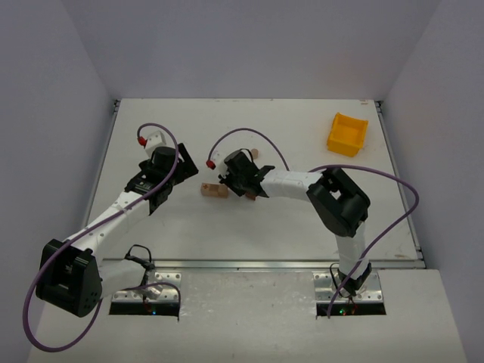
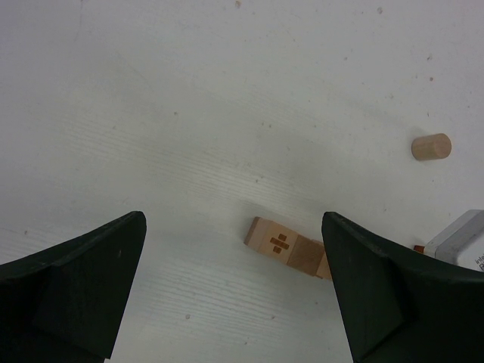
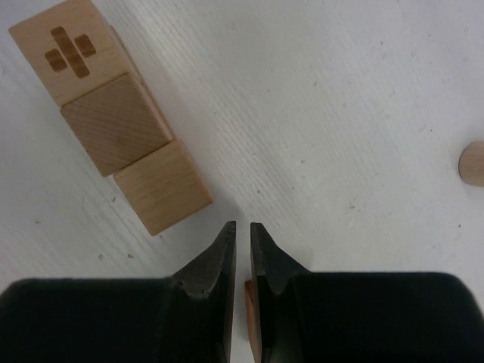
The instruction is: Build the wood block tower
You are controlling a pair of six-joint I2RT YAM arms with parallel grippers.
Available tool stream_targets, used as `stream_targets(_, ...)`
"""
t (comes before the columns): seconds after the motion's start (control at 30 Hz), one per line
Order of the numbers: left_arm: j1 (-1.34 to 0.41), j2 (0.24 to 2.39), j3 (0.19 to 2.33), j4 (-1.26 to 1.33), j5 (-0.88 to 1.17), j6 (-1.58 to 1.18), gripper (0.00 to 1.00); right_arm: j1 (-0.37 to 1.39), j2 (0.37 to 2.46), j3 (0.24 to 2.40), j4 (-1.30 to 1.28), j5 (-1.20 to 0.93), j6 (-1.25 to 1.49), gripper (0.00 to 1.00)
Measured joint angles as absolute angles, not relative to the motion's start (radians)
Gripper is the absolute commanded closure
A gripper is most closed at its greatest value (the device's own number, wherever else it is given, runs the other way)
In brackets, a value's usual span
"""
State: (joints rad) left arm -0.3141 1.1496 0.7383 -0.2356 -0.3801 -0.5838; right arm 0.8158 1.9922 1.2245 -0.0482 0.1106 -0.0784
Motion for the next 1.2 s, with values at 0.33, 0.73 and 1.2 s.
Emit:
stream_targets(0.33, -0.314, 1.119, 0.739, -0.236, -0.309, -0.58, 0.0, 0.81, 1.668, 1.059, -0.001, 0.263, 0.019, 0.55)
stream_targets(0.73, -0.322, 1.072, 0.738, -0.261, -0.157, -0.576, 0.0, 0.738, 1.188, 0.648, -0.012, 0.402, 0.261, 0.01)
stream_targets(1.2, -0.322, 0.993, 0.736, -0.295, -0.145, -0.576, 0.0, 0.742, 1.471, 0.67, 0.022, 0.123, 0.153, 0.17)
